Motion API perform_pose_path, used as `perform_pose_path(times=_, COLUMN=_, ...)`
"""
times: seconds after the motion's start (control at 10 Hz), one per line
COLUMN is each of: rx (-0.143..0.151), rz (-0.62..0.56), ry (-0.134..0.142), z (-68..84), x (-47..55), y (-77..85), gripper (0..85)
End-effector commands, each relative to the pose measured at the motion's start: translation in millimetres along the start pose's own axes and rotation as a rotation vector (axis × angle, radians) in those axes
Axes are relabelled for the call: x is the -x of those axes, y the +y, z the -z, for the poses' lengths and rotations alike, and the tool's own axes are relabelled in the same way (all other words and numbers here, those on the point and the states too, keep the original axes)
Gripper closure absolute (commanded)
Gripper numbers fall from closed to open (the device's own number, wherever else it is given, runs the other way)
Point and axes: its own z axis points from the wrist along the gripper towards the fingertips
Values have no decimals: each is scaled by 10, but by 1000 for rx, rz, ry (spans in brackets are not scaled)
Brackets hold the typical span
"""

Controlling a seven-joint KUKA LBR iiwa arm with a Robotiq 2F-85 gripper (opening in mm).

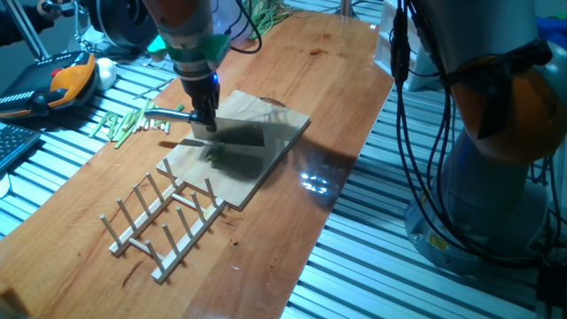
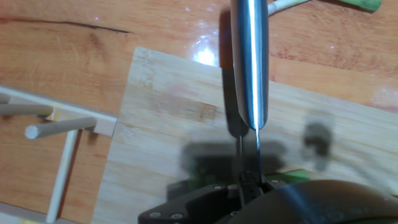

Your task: Chop the green garlic

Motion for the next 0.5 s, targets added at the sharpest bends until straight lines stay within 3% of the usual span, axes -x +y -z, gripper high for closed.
perform_pose_path(times=0.0, rx=3, rz=-2, ry=-5, z=-41, x=-16, y=21, gripper=850)
perform_pose_path(times=0.2, rx=20, rz=-2, ry=-8, z=-105, x=-28, y=25, gripper=850)
perform_pose_path(times=0.4, rx=19, rz=-3, ry=-6, z=-81, x=-25, y=32, gripper=850)
